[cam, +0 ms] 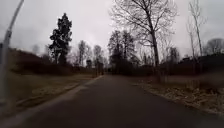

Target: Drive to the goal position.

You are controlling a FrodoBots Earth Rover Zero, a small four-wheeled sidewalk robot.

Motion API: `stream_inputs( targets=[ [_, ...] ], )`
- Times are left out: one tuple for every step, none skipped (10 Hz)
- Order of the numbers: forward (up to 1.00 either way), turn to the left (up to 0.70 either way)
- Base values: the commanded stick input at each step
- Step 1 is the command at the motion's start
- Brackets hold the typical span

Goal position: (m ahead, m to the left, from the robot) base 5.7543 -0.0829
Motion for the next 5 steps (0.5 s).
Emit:
stream_inputs(
  targets=[
    [0.45, 0.0],
    [0.45, 0.0],
    [0.45, 0.0],
    [0.45, 0.0],
    [0.45, 0.0]
  ],
)
